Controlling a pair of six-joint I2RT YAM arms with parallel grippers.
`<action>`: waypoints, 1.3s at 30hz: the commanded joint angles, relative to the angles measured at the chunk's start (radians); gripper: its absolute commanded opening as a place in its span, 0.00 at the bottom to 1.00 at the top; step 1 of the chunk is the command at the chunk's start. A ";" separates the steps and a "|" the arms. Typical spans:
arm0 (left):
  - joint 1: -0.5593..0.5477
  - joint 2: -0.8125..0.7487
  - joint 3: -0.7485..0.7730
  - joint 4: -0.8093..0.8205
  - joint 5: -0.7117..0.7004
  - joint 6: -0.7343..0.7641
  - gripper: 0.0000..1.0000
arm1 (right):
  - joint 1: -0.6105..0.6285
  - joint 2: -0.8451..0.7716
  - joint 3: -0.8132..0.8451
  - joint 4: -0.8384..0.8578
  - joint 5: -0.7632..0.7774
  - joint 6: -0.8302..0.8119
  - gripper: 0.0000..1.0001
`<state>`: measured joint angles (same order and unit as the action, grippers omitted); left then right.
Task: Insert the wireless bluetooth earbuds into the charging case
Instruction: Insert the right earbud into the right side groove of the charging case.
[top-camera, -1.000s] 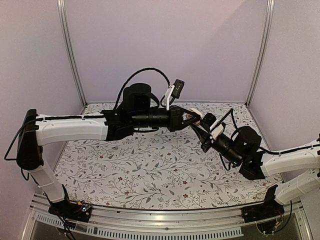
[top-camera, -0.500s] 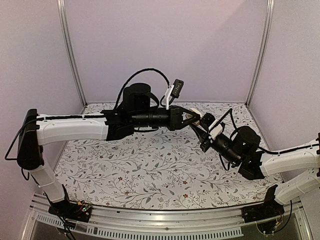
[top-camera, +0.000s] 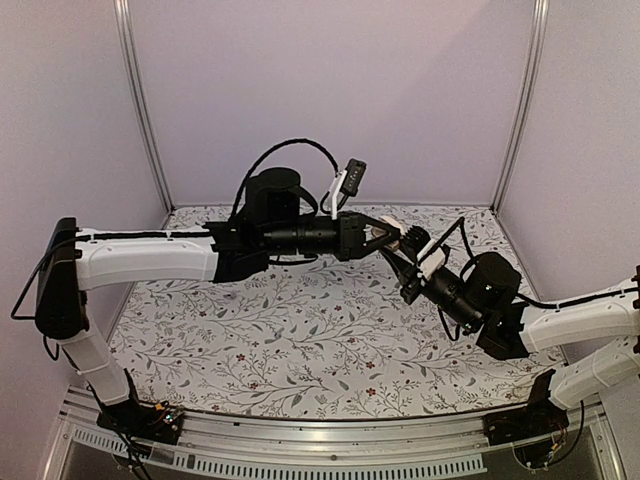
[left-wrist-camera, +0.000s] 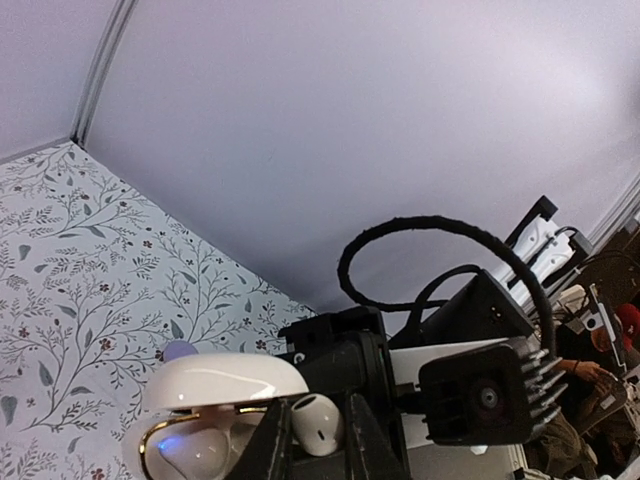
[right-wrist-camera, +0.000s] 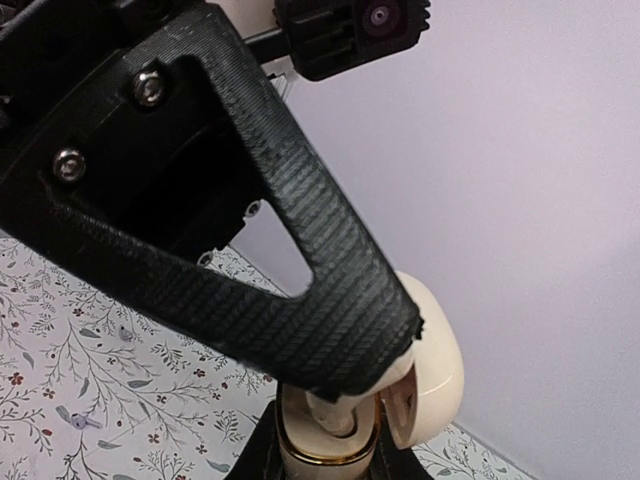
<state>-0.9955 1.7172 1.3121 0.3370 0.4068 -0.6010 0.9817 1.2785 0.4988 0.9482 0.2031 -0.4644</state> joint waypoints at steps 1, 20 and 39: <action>0.017 0.023 -0.001 -0.056 -0.039 -0.012 0.16 | 0.015 -0.016 0.032 0.056 -0.020 -0.009 0.01; 0.053 0.023 -0.031 -0.045 -0.051 -0.067 0.13 | 0.015 -0.019 0.024 0.090 -0.019 -0.014 0.01; 0.048 0.010 0.001 -0.123 -0.097 -0.020 0.27 | 0.015 -0.022 0.015 0.100 -0.014 0.008 0.01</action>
<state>-0.9760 1.7172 1.3045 0.3149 0.3847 -0.6548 0.9817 1.2781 0.4984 0.9352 0.2111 -0.4698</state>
